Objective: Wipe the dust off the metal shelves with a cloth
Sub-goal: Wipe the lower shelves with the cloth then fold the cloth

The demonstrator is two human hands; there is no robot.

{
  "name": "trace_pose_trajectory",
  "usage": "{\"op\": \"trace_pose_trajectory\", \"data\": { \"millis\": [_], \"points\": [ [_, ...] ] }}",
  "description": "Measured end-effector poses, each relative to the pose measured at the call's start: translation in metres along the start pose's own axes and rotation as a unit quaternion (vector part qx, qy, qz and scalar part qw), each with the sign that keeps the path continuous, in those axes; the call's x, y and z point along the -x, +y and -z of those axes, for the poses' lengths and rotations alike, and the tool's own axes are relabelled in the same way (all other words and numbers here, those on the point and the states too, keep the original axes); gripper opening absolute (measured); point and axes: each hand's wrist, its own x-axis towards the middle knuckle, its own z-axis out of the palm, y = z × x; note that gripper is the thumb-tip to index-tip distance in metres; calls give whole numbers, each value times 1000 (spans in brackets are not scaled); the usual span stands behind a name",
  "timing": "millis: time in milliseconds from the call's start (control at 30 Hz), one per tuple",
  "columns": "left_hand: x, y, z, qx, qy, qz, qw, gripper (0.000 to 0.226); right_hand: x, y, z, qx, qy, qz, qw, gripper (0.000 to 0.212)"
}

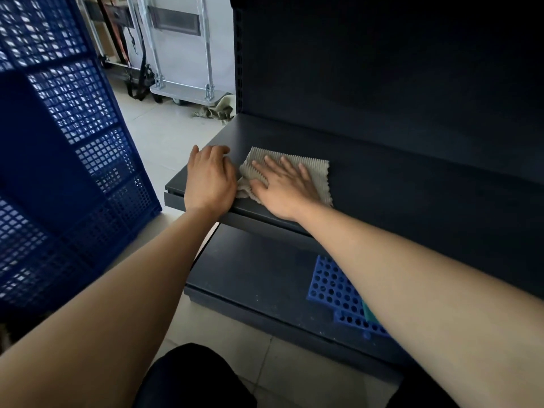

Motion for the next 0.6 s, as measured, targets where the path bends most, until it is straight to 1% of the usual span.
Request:
{"op": "trace_pose_trajectory", "data": {
  "millis": [67,200,467,600],
  "points": [
    [3,-1,0,-5,-3,2,1000,33,9,0,0,1,-6,1,1000,55],
    [9,-10,6,-16,-6,-26,1000,36,12,-3,-1,7,-5,-6,1000,56],
    [9,-40,21,-38,15,-15,999,35,-27,-24,-6,22,0,-13,1000,61],
    [8,-47,18,-58,19,-38,997,41,-49,-34,-7,22,11,-14,1000,61]
  ]
}}
